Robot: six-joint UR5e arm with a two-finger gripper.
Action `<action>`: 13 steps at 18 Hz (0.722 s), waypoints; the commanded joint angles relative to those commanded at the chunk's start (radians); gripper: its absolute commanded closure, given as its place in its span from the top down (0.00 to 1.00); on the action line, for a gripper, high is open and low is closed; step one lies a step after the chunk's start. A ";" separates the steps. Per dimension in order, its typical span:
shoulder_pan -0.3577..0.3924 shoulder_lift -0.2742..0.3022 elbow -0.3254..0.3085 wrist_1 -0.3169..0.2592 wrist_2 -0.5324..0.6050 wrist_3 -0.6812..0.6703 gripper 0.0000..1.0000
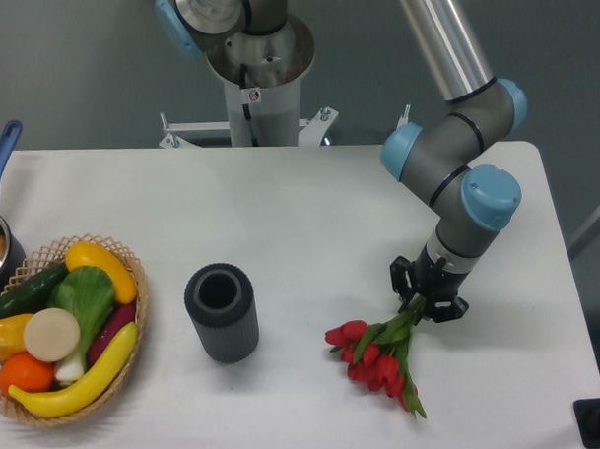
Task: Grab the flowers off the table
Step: 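Close the gripper on the tulip stems, then lift the grasped red tulips up off the table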
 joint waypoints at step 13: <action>0.006 0.107 0.054 -0.002 -0.053 -0.052 0.25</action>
